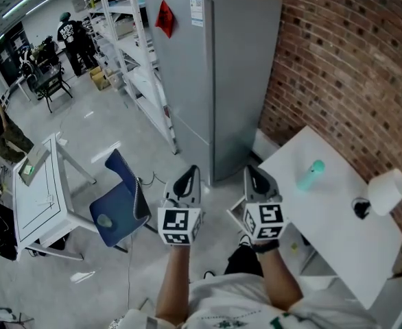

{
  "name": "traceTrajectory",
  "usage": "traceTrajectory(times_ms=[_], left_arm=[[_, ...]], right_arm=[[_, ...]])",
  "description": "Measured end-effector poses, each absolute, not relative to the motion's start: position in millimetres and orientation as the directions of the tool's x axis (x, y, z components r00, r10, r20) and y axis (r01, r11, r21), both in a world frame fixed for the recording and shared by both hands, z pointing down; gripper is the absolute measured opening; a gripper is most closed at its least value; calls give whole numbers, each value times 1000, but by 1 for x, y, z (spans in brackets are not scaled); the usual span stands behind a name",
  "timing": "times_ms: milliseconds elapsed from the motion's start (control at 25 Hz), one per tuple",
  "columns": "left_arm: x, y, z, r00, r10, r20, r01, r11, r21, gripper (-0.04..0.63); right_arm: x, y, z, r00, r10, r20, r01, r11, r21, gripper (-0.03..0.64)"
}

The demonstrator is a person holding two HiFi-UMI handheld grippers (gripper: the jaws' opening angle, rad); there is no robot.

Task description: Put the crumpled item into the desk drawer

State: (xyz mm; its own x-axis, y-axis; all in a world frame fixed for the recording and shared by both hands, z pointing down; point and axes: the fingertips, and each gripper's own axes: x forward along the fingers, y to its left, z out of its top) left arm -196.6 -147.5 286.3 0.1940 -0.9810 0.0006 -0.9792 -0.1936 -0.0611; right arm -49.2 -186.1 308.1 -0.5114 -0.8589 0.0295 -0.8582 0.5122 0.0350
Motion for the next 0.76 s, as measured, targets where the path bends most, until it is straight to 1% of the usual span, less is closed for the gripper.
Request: traceTrajectory(times_ms=[400,600,760], left_arm=[[-225,-142,289,163,-987,-2,-985,-163,-53,-5],[-234,-143,295,169,-986,7,-986,-169,-9,-5],[-238,-150,299,167,-986,-2,-986,-167,-21,-5]], right_arm=[[-68,-186,309,-533,-846,33,-844,534,51,2],[-74,-187,314,-540,-841,31,-839,541,60,2],[-75,-194,320,-543,-839,37,-837,544,65,2]])
